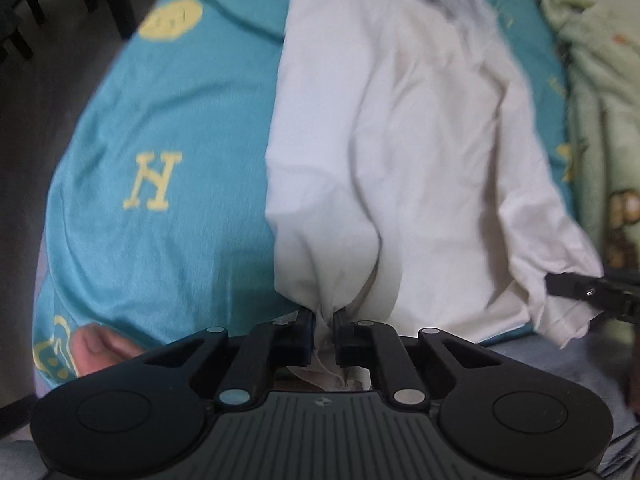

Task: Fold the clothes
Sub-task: 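Grasp the T-shirt hem with the left gripper, then fold the hem up toward the collar with the left gripper while the right gripper holds the hem too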

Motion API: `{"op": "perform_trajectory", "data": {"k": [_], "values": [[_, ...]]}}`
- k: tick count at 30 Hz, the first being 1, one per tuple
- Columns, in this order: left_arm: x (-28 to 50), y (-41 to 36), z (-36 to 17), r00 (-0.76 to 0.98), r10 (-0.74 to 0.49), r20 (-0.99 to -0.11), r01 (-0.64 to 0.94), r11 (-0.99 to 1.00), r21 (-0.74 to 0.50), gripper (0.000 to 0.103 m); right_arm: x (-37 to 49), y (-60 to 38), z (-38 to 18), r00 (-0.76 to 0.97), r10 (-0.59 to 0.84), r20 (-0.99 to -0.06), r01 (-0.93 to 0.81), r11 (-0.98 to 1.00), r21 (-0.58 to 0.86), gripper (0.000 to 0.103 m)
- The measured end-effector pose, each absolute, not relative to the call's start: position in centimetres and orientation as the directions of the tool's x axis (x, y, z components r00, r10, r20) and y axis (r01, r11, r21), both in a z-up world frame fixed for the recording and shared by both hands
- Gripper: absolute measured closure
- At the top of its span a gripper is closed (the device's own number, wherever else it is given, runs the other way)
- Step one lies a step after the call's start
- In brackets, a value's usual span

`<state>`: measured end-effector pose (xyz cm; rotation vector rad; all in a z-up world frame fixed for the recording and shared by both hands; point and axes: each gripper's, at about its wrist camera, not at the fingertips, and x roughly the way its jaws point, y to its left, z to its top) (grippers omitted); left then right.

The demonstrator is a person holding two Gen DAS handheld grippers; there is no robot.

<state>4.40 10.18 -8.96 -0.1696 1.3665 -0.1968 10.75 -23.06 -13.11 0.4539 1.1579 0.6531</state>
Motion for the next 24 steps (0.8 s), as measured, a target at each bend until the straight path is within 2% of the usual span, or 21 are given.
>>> {"op": "perform_trajectory", "data": {"k": [4,8,12,18,20,24], "values": [[2.0,10.3,-3.7,0.306,-0.345,-0.887,0.046,0.936,-0.349,0.094,8.7,-25.6,-10.1,0.356,0.703,-0.616,-0.201,0.701,0.684,0.087],[-0.3,10.1,1.0,0.408,-0.422,-0.809,0.06,0.897,-0.438,0.095,5.5,-26.7,-6.9,0.44,0.668,-0.6,-0.205,0.725,0.658,0.089],[-4.2,10.9,3.3,0.467,-0.459,-0.756,0.112,0.878,-0.465,0.095,1.5,-27.8,-3.6,0.484,0.642,-0.595,-0.235,0.75,0.618,0.09],[-12.6,11.0,3.5,0.501,-0.475,-0.723,0.179,0.875,-0.451,0.095,-4.0,-27.8,-1.9,0.483,0.617,-0.621,-0.272,0.78,0.563,0.09],[-13.6,11.0,2.4,0.493,-0.492,-0.718,0.166,0.863,-0.478,0.095,-4.1,-27.7,-2.0,0.494,0.599,-0.63,-0.263,0.794,0.548,0.09],[-12.5,10.7,2.3,0.581,-0.471,-0.663,0.19,0.871,-0.452,0.095,-2.1,-27.3,-1.3,0.554,0.564,-0.613,-0.247,0.814,0.525,0.089]]}}
